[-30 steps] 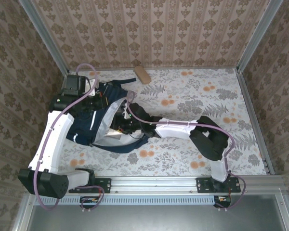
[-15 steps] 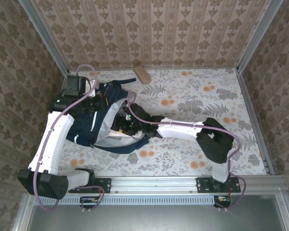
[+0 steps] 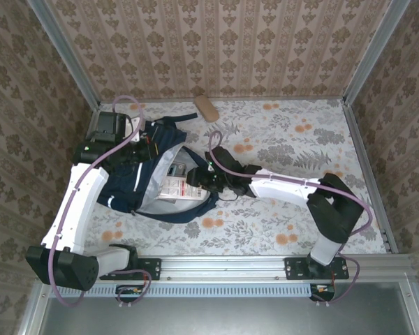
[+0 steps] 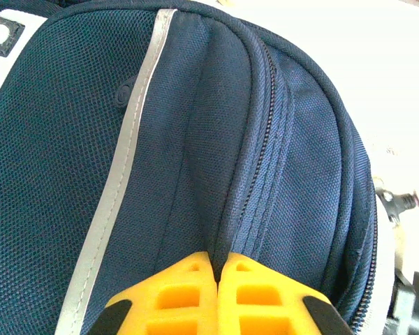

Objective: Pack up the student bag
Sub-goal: Adjust the pencil pouch in the student bag.

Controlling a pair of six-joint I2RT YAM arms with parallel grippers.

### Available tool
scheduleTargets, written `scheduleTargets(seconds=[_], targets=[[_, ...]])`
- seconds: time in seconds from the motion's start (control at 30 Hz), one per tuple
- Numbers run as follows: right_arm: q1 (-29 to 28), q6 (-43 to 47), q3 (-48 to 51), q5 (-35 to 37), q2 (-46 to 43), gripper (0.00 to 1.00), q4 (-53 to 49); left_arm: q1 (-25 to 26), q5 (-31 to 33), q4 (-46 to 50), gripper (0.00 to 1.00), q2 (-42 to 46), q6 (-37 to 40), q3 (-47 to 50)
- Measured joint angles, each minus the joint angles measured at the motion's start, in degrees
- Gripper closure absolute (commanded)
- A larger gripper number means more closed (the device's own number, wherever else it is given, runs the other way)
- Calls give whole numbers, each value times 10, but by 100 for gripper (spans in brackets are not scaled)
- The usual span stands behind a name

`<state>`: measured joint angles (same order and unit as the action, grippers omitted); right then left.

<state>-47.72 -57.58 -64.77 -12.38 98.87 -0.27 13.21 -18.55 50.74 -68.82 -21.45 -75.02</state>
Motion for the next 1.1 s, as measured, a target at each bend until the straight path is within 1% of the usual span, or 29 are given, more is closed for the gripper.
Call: scheduleTargets(seconds=[0.13,0.27,0.4,0.53,0.67,0.83,0.97,1.1], targets=[[8,17,-66,-2,51,54,2,5,-1,-1,100,1,0,4],[9,24,-129,-19,104,56,8,11,-3,-3,100,3,0,12],[6,23,-140,-41,130,58,12,15,-2,-8,100,4,0,23],[-8,21,-111,-46,122,58,25,15,-1,-13,100,4,0,28],[-30,14,-71,-46,93,58,40,17,-1,-15,100,4,0,31],[-49,4,-57,-45,68,56,43,18,-1,-15,100,3,-1,34],[-49,6,-51,-39,52,54,36,19,0,-17,100,3,-6,38],[-33,23,-45,-30,22,54,8,22,11,-21,100,3,-13,39]])
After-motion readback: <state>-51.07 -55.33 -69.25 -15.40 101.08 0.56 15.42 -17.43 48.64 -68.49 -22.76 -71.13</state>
